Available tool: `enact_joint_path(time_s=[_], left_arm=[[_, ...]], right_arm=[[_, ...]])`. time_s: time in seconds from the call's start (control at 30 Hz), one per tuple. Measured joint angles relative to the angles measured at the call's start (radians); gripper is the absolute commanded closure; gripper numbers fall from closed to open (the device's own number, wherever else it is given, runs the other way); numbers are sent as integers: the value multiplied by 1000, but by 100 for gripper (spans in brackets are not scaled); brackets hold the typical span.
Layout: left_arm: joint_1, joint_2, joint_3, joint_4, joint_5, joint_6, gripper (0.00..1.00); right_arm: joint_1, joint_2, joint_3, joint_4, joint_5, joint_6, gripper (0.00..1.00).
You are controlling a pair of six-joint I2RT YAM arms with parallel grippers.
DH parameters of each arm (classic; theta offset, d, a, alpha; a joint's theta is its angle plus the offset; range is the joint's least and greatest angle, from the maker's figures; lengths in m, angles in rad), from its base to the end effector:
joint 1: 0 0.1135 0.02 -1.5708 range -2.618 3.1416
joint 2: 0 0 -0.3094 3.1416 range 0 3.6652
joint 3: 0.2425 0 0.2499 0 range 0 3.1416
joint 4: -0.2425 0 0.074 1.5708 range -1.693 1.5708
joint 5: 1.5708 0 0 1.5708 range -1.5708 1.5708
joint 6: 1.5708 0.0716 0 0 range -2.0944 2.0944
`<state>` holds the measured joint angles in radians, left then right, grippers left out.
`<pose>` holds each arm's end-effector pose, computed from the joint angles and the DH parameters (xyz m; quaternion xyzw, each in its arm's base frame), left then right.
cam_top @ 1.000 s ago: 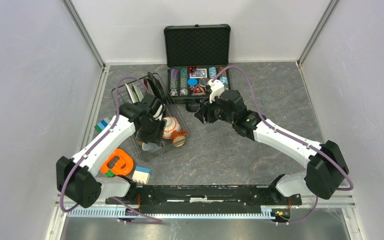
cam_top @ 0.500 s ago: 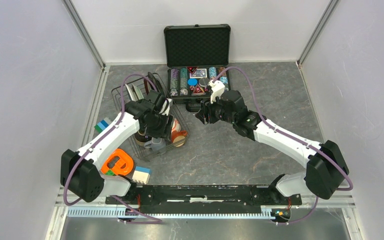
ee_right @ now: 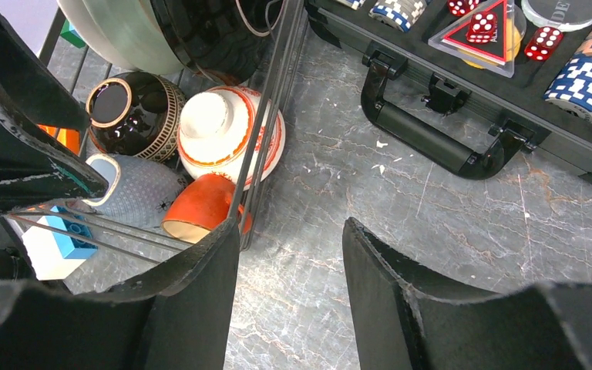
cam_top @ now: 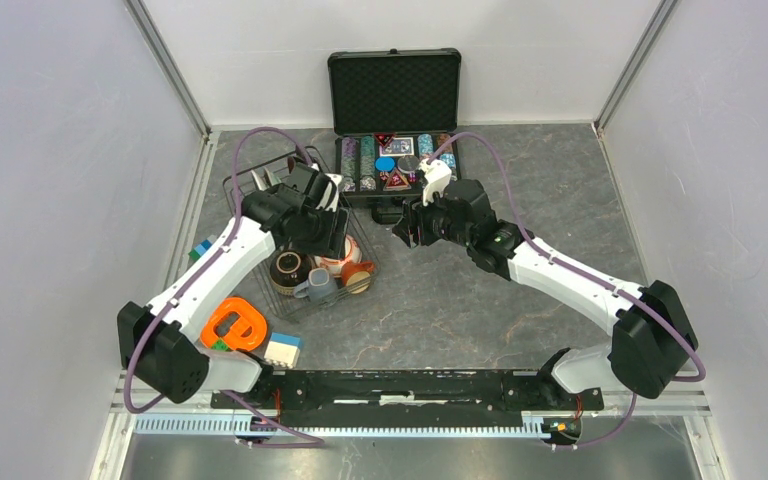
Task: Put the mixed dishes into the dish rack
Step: Pick up the cup from the dish rack.
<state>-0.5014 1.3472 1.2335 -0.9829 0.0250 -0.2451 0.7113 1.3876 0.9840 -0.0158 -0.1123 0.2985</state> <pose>0.2321 -0.1293 0.3178 0.1271 0.9636 -0.0970 0.2143 0.2545 0.2299 0.3185 -0.2015 0.8135 0.3041 0.4530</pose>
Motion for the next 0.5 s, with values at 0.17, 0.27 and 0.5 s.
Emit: enact_joint_path(time_s=[0.17,0.27,0.5], left_arm=[[0,8,6,37,11,68,37],[0,50,11,48,18,106,37],[-1,114,-16,132,120,150,37]], right_arm=[[-3,0,0,0,0,0,44],[-4,1,-1,0,0,0,43],[-7,1,-22,0,0,-1,43]])
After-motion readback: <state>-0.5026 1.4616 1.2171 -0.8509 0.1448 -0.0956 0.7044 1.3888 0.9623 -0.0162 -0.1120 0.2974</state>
